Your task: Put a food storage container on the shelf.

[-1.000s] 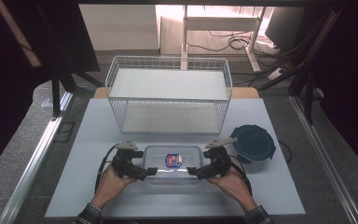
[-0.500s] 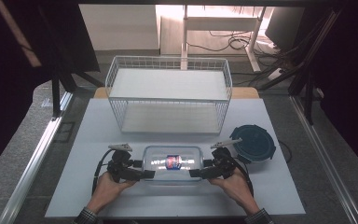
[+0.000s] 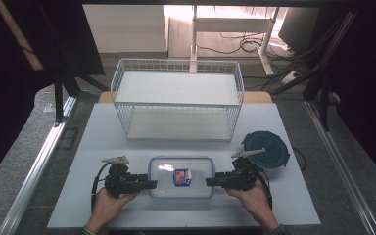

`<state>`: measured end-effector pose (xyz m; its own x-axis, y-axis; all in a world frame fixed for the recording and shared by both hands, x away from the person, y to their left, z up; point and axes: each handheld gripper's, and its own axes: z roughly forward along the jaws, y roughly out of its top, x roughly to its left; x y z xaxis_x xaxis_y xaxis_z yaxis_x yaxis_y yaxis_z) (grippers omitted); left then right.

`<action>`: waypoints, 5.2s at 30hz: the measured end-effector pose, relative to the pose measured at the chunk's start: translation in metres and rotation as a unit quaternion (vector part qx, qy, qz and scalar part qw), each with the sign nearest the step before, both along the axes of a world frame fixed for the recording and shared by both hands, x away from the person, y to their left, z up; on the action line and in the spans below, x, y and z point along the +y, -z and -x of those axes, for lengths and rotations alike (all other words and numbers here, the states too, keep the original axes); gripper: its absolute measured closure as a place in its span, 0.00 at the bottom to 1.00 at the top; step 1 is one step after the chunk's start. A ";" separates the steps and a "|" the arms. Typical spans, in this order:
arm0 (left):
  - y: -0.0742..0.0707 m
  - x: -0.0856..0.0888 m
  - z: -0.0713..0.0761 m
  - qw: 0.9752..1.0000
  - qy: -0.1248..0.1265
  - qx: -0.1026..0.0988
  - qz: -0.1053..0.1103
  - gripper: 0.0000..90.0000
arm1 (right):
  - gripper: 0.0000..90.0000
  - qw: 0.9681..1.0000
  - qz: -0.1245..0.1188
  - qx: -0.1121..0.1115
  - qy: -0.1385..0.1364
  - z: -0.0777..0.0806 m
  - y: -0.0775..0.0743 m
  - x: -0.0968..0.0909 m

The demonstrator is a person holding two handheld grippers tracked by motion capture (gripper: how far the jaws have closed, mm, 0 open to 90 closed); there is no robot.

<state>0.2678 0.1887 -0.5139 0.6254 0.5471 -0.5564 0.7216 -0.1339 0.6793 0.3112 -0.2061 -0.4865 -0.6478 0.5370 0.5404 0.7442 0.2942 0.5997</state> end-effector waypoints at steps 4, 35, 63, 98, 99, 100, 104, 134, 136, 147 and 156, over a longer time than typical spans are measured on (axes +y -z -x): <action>-0.002 -0.001 0.000 1.000 -0.009 -0.014 -0.009 0.59 | 0.55 1.000 0.010 -0.027 0.007 0.003 -0.004 0.003; -0.082 0.008 -0.028 0.995 -0.044 -0.089 0.020 0.58 | 0.56 0.990 -0.026 -0.140 0.023 -0.017 -0.078 0.010; -0.172 0.024 -0.091 0.989 -0.073 -0.121 0.041 0.58 | 0.56 0.983 -0.060 -0.172 0.031 -0.084 -0.163 0.025; -0.184 0.026 -0.158 0.990 -0.088 -0.096 0.045 0.57 | 0.54 0.983 -0.054 -0.160 0.064 -0.151 -0.183 0.034; -0.183 0.025 -0.159 0.990 -0.090 -0.095 0.048 0.57 | 0.54 0.984 -0.052 -0.160 0.065 -0.151 -0.182 0.034; -0.182 0.025 -0.159 0.990 -0.090 -0.096 0.049 0.57 | 0.54 0.984 -0.052 -0.159 0.067 -0.152 -0.182 0.034; -0.181 0.026 -0.161 0.990 -0.092 -0.099 0.050 0.57 | 0.53 0.984 -0.053 -0.157 0.072 -0.155 -0.182 0.034; -0.180 0.017 -0.172 0.993 -0.080 -0.089 0.002 0.37 | 0.40 0.973 0.006 -0.212 0.089 -0.156 -0.181 0.053; -0.177 0.019 -0.175 0.994 -0.084 -0.069 0.023 0.31 | 0.38 0.970 0.024 -0.221 0.094 -0.155 -0.180 0.057; -0.185 0.028 -0.172 0.981 -0.157 -0.113 -0.015 0.29 | 0.44 0.971 0.009 -0.217 0.103 -0.154 -0.183 0.054; -0.188 0.026 -0.168 0.983 -0.133 -0.123 -0.008 0.55 | 0.45 0.964 0.064 -0.244 0.083 -0.149 -0.178 0.062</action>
